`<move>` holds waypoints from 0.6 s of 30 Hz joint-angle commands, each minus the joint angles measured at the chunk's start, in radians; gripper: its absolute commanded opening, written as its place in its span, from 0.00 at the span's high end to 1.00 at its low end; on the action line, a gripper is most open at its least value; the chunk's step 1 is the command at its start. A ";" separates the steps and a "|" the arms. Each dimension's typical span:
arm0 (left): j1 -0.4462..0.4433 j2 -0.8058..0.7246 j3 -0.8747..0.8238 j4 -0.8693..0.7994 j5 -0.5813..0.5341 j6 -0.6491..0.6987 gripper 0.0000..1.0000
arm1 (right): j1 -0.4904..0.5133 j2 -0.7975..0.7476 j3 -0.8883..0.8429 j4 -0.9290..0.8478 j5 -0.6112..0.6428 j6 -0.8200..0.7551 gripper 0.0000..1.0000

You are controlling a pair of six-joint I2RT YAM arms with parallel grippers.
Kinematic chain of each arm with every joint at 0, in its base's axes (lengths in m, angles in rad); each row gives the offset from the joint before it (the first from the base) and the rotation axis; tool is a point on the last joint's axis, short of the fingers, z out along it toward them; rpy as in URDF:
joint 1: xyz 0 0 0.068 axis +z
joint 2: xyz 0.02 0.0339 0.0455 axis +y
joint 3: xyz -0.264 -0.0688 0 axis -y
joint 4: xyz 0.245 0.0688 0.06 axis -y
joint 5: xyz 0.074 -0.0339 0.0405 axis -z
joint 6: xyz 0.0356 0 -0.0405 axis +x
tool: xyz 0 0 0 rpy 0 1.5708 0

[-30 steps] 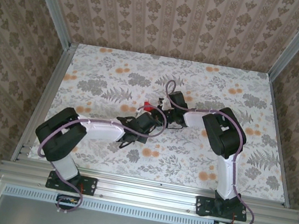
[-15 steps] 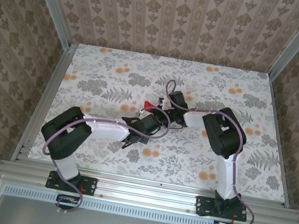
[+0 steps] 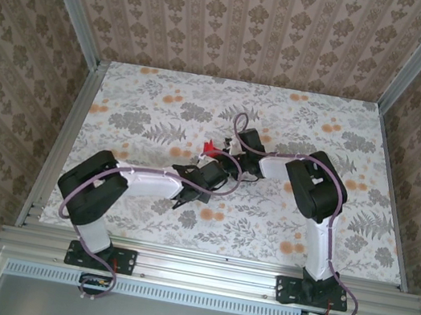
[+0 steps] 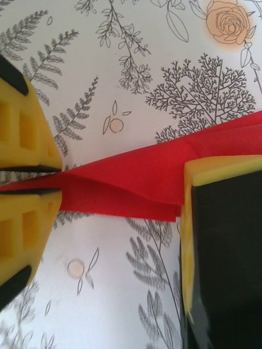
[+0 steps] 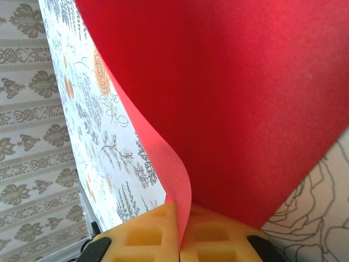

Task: Fold a paper plane with a square sheet of paper (pick it up from the middle)
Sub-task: Fold the wing for the fifth time at the center of the table.

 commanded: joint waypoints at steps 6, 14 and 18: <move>0.098 -0.201 -0.112 0.129 0.332 0.018 0.56 | -0.037 0.033 -0.034 -0.047 0.039 -0.057 0.94; 0.313 -0.169 -0.256 0.464 0.691 -0.123 0.55 | -0.051 0.049 -0.040 -0.043 0.008 -0.057 0.91; 0.370 -0.095 -0.264 0.556 0.765 -0.168 0.67 | -0.055 0.054 -0.037 -0.042 0.003 -0.053 0.89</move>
